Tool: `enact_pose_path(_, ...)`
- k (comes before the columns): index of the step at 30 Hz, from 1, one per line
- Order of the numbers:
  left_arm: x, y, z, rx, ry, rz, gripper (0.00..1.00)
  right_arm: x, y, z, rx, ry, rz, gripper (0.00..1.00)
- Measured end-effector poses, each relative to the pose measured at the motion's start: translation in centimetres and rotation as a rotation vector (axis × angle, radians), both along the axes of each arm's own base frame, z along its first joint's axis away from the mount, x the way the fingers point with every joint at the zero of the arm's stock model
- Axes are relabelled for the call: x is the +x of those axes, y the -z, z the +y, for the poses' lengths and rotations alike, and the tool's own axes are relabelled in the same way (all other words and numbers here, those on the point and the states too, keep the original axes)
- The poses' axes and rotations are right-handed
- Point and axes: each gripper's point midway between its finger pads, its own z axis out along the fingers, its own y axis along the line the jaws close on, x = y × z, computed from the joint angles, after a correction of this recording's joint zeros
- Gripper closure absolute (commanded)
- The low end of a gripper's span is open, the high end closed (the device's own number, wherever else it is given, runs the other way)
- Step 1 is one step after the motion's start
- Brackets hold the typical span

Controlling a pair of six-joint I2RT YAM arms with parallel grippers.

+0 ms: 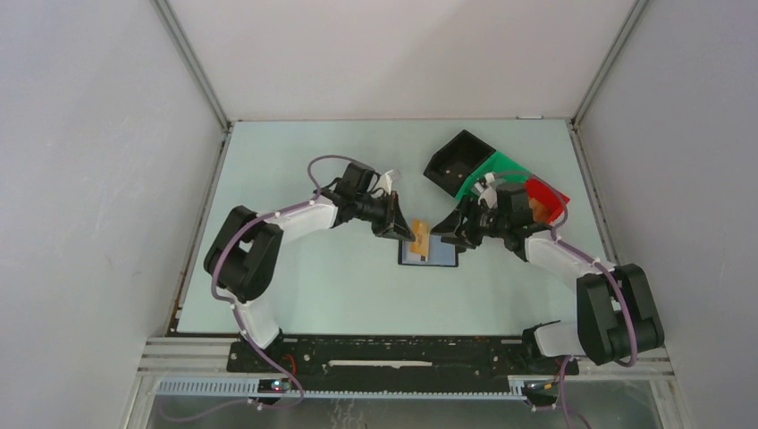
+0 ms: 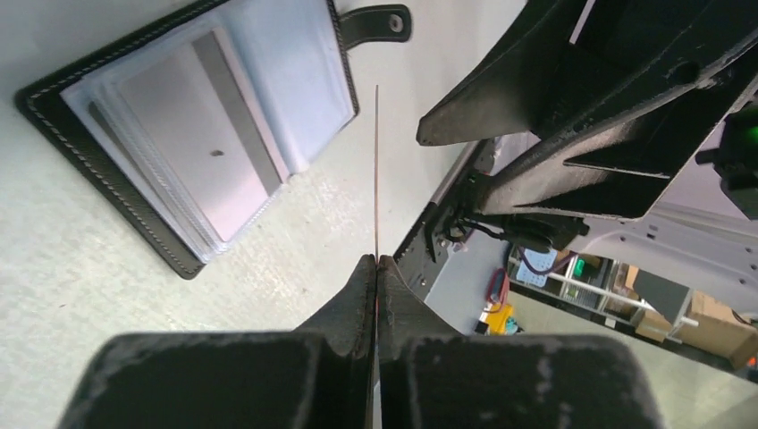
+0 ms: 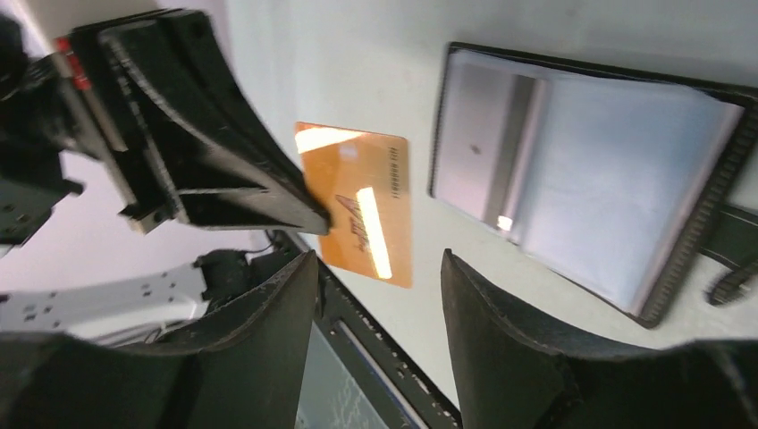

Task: Take the credit cards out of the card holder
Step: Place the credit card in the storage box.

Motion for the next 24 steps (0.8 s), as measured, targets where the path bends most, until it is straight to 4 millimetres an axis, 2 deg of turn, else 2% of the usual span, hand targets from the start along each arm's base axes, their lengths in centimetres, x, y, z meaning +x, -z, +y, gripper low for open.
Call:
enact_pose_path(4,-0.4,-1.6,-0.3,-0.048,0.024,-0.012,1.00,-0.2,-2.0,0.8,0.084,-0.067,-0.057,0.37)
enact_pose_path(10,-0.9,-4.6,-1.1,-0.165,0.063,-0.036,1.00,-0.6,-3.4,1.4,0.168,-0.131,-0.096,0.40)
enact_pose_path(16,-1.1,-5.5,-1.4,-0.214,0.084,-0.038,1.00,-1.4,-4.1,1.8,0.225,-0.176,-0.104,0.57)
enact_pose_path(24,-1.8,-6.4,-1.7,-0.294,0.097,-0.010,1.00,-2.1,-5.4,1.7,0.316,-0.212,-0.120,0.61)
